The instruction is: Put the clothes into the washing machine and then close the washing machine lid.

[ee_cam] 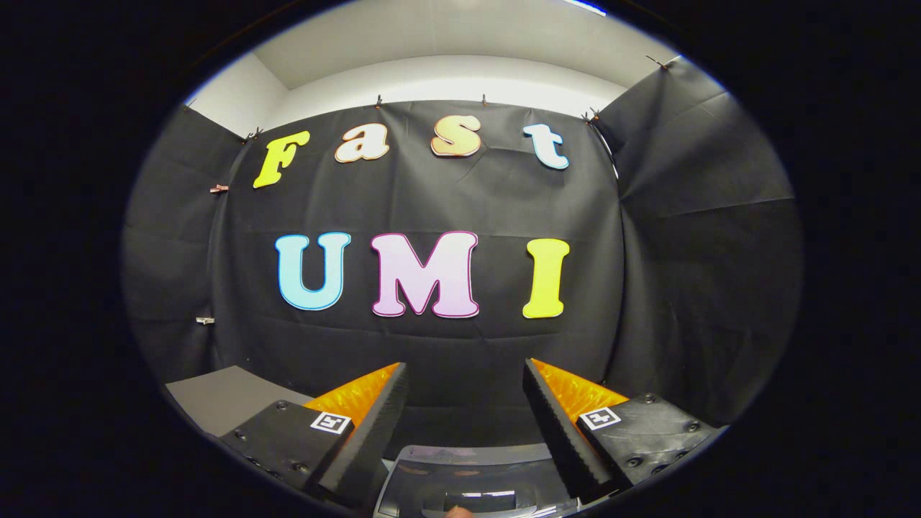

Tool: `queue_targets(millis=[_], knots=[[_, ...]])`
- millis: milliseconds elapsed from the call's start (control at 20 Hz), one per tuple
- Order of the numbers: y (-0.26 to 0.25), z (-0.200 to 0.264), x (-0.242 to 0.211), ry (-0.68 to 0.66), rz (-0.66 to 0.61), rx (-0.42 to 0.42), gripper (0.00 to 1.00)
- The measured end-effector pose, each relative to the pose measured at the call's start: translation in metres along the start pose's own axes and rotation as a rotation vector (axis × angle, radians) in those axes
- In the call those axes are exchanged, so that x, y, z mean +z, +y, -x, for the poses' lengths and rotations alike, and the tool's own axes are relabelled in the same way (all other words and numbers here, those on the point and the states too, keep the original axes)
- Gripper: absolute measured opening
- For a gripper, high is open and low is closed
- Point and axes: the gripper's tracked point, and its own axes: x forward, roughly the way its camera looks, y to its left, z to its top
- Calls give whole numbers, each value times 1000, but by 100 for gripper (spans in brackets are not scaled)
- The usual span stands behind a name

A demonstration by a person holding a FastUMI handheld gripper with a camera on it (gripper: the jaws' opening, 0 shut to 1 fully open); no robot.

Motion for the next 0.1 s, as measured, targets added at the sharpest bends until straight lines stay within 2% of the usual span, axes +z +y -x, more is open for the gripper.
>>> queue_targets(millis=[100], knots=[[-2,-2,-2,1,-4,-2,99]])
